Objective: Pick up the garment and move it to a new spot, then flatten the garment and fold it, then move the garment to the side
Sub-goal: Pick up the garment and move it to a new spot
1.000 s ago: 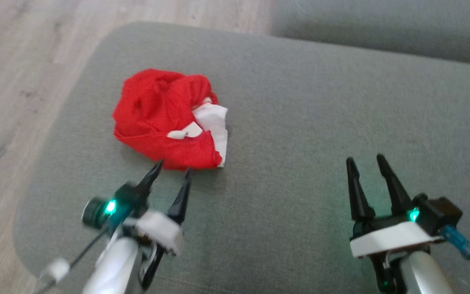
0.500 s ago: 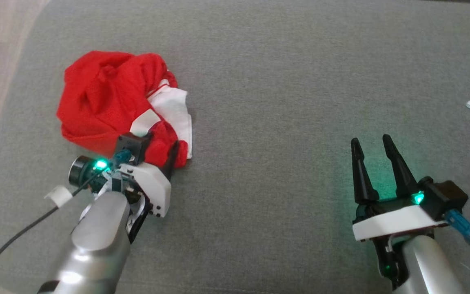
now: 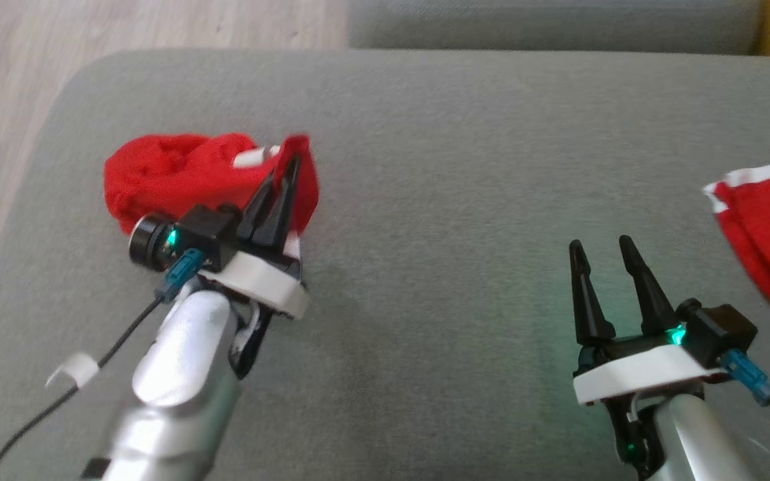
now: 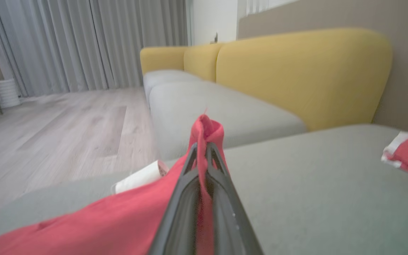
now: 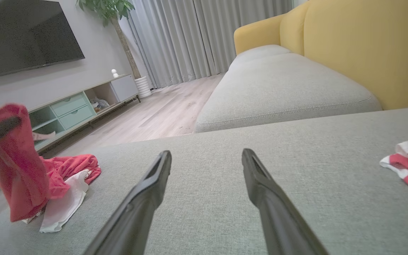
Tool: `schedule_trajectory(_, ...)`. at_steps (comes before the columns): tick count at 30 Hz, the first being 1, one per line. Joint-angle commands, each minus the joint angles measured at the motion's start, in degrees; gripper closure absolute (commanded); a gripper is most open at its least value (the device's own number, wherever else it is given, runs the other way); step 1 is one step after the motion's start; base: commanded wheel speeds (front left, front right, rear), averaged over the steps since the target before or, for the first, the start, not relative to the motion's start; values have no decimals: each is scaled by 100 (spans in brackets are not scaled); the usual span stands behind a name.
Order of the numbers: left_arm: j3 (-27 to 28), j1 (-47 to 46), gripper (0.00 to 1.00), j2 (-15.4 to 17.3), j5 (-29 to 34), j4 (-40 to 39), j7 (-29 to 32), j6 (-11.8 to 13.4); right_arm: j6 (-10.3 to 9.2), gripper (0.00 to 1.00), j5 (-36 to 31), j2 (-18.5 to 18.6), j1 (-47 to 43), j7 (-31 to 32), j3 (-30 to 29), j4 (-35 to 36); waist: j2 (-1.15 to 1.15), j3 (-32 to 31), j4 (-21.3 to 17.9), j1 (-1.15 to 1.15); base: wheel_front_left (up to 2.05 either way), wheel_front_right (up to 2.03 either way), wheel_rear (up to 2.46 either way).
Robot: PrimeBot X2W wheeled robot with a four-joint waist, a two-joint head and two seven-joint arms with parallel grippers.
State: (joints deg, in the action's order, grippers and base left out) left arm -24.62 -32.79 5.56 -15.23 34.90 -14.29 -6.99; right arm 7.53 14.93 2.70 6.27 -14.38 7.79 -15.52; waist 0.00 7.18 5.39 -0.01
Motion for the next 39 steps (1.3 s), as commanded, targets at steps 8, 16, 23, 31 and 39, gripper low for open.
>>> schedule_trajectory(8,83,359,100,-223,-10,-1757,-69,144,-4,0,140,18,-5,-62,230,155,0,-338,-768,1,0,0,0)
schedule_trajectory(16,-1042,-236,100,-266,-612,-2212,-70,561,-4,0,299,18,135,-62,344,199,0,-113,-1557,1,0,0,0)
schedule_trajectory(23,-2212,-966,100,-268,-1427,-2053,-70,959,-4,0,433,18,206,-62,442,179,0,67,-2057,1,0,0,0)
schedule_trajectory(31,-3870,-1212,0,-268,-2201,-1034,-8,807,-4,0,530,18,251,-62,343,250,0,178,-1970,1,0,0,0)
schedule_trajectory(39,-3546,-1416,0,-266,-2382,-621,-66,1098,-4,0,445,18,186,-62,212,243,0,-48,-1399,1,0,0,0)
